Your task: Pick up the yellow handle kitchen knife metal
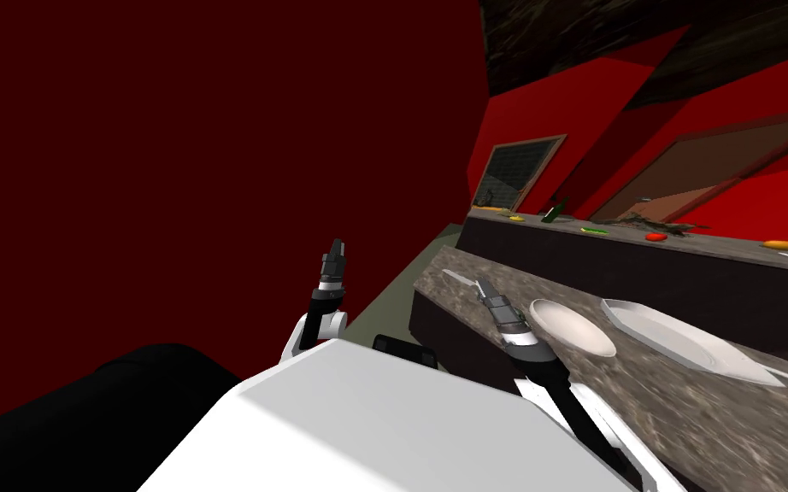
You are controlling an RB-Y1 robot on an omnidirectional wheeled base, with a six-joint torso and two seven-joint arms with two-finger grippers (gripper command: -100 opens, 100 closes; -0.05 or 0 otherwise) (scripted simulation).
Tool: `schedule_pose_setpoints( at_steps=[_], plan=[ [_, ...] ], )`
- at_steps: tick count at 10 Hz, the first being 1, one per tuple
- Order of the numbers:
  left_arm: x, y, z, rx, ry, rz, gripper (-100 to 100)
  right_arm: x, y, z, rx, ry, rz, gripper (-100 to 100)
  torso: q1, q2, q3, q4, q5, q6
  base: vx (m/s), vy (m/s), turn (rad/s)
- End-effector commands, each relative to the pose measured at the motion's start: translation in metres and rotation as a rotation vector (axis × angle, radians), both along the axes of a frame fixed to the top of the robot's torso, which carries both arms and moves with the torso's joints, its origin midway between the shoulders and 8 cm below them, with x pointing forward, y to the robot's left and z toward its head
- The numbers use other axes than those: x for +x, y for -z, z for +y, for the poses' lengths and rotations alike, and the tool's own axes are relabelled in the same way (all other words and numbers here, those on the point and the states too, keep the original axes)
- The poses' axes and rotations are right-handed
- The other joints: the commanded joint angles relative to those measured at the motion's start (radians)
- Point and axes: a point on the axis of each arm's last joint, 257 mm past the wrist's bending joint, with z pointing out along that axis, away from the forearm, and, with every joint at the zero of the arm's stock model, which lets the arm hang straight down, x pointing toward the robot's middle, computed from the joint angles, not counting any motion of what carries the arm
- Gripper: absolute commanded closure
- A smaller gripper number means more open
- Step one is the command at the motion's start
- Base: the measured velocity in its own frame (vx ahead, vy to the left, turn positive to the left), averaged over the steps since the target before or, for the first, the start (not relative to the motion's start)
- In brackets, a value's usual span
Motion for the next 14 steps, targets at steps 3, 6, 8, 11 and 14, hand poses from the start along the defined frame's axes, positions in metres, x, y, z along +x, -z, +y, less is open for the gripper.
schedule_pose_setpoints(
  at_steps=[3,6,8,11,14],
  plan=[
    [0.000,0.000,0.000,0.000,0.000,0.000,0,0.006,0.031,-0.014,-0.132,-0.015,0.063,-100,0.002,-0.001,0.000,0.000,0.000,0.000,0.030,0.065,0.079],
    [0.000,0.000,0.000,0.000,0.000,0.000,0,0.010,0.064,-0.031,-0.268,-0.021,0.123,-100,0.000,0.000,0.000,0.000,0.000,0.000,0.029,0.064,0.124],
    [0.000,0.000,0.000,0.000,0.000,0.000,0,0.011,0.084,-0.045,-0.353,-0.028,0.162,-100,0.001,-0.001,-0.001,0.000,0.000,0.000,0.031,0.058,0.091],
    [0.000,0.000,0.000,0.000,0.000,0.000,0,0.011,0.103,-0.065,-0.471,-0.046,0.205,-100,0.000,-0.001,0.000,0.000,0.000,0.000,0.028,0.049,0.080],
    [0.000,0.000,0.000,0.000,0.000,0.000,0,0.009,0.131,-0.093,-0.616,-0.061,0.260,-100,0.001,-0.001,0.000,0.000,0.000,0.000,0.040,0.062,0.095]
  ],
)
